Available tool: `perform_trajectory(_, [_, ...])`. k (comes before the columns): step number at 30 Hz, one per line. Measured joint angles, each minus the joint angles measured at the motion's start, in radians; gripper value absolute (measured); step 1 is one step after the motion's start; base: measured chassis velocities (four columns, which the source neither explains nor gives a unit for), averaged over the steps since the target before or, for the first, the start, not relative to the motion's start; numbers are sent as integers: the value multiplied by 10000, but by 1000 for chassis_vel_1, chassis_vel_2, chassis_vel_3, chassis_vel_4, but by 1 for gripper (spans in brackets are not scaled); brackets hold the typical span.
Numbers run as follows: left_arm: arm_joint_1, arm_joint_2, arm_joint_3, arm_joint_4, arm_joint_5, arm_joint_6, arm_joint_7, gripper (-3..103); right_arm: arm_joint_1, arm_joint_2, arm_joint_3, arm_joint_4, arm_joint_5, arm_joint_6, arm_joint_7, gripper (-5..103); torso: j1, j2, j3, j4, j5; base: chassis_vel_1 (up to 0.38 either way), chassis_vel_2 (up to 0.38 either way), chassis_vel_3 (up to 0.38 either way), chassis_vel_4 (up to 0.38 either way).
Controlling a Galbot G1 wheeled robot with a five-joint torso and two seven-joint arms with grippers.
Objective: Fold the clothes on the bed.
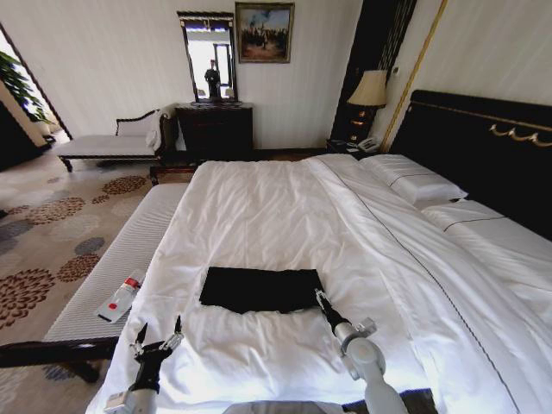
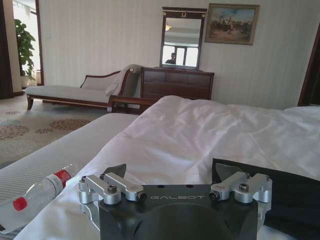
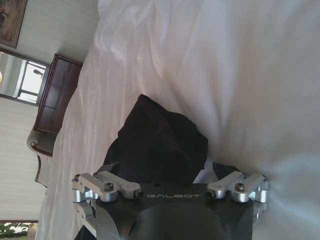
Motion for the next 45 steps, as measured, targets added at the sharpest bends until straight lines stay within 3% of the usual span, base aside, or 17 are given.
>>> perform_trajectory(11, [1, 1, 0, 1, -1, 6, 0, 100, 535, 246, -11, -416, -190, 4, -15, 101, 0, 0, 0, 1, -1, 0, 0, 0, 0])
perform_trajectory(16, [2, 0, 0, 2, 0, 7, 0, 100, 587, 294, -99, -661, -365, 56, -106, 94, 0, 0, 0, 0, -1, 0, 0, 0, 0])
perform_trajectory(18, [2, 1, 1, 2, -1, 8, -1, 100, 599, 341, -91, -689, -366, 63, -107, 89, 0, 0, 0, 0, -1, 0, 0, 0, 0])
perform_trajectory(21, [1, 1, 0, 1, -1, 8, 0, 100, 619, 391, -87, -722, -369, 73, -106, 73, 1, 0, 0, 0, 0, 0, 0, 0, 0])
perform_trajectory(23, [1, 0, 1, 1, -1, 8, 0, 100, 625, 393, -87, -729, -369, 75, -106, 73, 1, 0, 0, 0, 0, 0, 0, 0, 0])
perform_trajectory(28, [2, 1, 1, 2, -1, 8, 0, 100, 639, 589, 31, -767, -402, 121, -100, 46, 1, 0, 0, 2, 2, 0, 0, 0, 0])
perform_trajectory(33, [2, 1, 1, 2, -1, 9, -1, 100, 608, 745, 197, -719, -424, 132, -95, 35, 0, 0, 0, 2, 1, 0, 0, 0, 0])
perform_trajectory(39, [1, 1, 1, 2, -2, 8, -1, 100, 627, 858, 274, -670, -360, 154, -45, 8, 1, 0, 0, 2, 1, 0, 0, 0, 0])
perform_trajectory(45, [2, 1, 1, 2, -2, 9, -1, 100, 613, 963, 281, -671, -354, 239, -50, 3, 0, 0, 0, 1, 0, 0, 0, 0, 0])
